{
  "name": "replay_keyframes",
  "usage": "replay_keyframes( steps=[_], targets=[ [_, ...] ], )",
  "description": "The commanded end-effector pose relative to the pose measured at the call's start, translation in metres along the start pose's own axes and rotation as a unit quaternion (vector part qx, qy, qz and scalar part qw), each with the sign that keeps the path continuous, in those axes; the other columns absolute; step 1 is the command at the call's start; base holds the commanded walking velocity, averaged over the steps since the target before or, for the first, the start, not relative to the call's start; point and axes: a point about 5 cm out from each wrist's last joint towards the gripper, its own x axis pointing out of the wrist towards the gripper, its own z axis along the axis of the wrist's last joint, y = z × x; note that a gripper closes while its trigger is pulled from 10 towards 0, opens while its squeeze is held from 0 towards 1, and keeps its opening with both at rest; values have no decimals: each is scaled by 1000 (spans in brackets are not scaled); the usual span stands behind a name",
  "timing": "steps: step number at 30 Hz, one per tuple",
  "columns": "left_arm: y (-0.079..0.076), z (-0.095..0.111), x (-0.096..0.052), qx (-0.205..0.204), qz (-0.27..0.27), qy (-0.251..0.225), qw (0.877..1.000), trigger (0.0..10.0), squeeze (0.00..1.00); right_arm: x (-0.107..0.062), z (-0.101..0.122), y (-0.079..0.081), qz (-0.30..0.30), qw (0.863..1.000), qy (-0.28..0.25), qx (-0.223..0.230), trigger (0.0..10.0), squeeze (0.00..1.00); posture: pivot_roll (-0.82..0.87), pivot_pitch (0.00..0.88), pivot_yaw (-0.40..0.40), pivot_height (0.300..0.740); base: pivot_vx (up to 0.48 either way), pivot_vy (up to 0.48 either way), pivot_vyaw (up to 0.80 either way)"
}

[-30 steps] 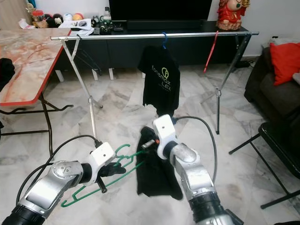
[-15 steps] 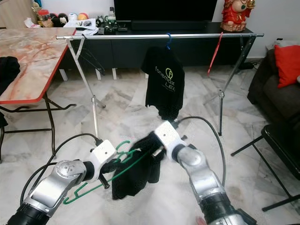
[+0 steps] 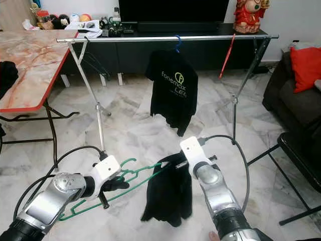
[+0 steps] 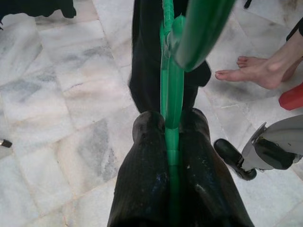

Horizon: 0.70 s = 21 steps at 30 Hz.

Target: Hang hanger

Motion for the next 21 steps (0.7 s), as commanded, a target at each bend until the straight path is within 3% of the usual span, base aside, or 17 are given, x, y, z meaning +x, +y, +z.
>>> replay_keyframes(
  steps=[1, 6, 9, 10, 13, 19, 20, 21],
  targets=[
    [1, -1, -2, 9, 5, 10, 1000, 10000, 0, 1, 10, -3, -4, 1000, -20, 24, 10000, 0, 72, 87, -19, 740, 0, 0, 0],
    [1, 6, 1, 6, 12, -8, 1000, 10000, 0, 2, 23, 17, 68, 994, -58, 66, 10000, 0, 71, 87, -18, 740, 0, 0, 0],
    [-1, 12, 4, 1, 9, -28, 1000, 10000, 0, -3, 37, 34, 141, 982, -103, 76, 10000, 0, 71, 87, -19, 740, 0, 0, 0],
    [-3, 15, 5, -6, 3, -39, 999, 10000, 0, -8, 45, 41, 176, 971, -131, 90, 10000, 0, 70, 87, -18, 740, 0, 0, 0],
    [-5, 18, 5, -18, -5, -53, 998, 10000, 0, -14, 57, 44, 205, 958, -168, 106, 10000, 0, 69, 87, -19, 740, 0, 0, 0],
    [-6, 21, 4, -33, -12, -71, 997, 10000, 0, -21, 69, 46, 251, 940, -208, 96, 10000, 0, 69, 89, -21, 740, 0, 0, 0],
    [-6, 21, 4, -35, -12, -72, 997, 10000, 0, -25, 73, 48, 268, 932, -222, 99, 10000, 0, 69, 89, -21, 740, 0, 0, 0],
    [-6, 21, 4, -36, -12, -73, 997, 10000, 0, -35, 82, 54, 309, 912, -250, 101, 10000, 0, 68, 90, -22, 740, 0, 0, 0]
  ],
)
